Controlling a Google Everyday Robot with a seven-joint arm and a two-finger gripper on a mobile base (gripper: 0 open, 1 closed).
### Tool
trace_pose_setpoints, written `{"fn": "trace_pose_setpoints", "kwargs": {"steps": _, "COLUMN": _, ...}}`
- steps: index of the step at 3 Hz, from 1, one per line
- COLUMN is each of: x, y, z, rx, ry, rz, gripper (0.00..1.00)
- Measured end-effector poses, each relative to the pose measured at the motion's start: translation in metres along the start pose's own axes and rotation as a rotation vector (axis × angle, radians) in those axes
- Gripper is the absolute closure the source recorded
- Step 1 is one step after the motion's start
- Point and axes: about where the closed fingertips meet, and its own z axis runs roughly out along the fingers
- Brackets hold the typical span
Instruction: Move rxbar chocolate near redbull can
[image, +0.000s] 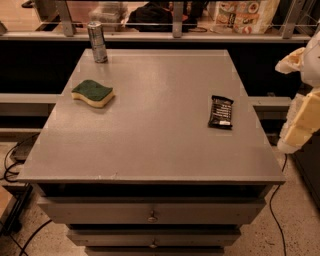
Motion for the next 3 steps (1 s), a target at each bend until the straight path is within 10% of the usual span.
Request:
{"fn": "trace_pose_setpoints", "kwargs": {"steps": 2, "x": -0.025, "y": -0.026, "z": 0.046, "rx": -0.029, "ry": -0.359, "rz": -0.014, "gripper": 0.00}}
{"fn": "trace_pose_setpoints", "kwargs": {"steps": 3, "x": -0.027, "y": -0.028, "z": 0.049, "rx": -0.030, "ry": -0.365, "rz": -0.011, "gripper": 0.00}}
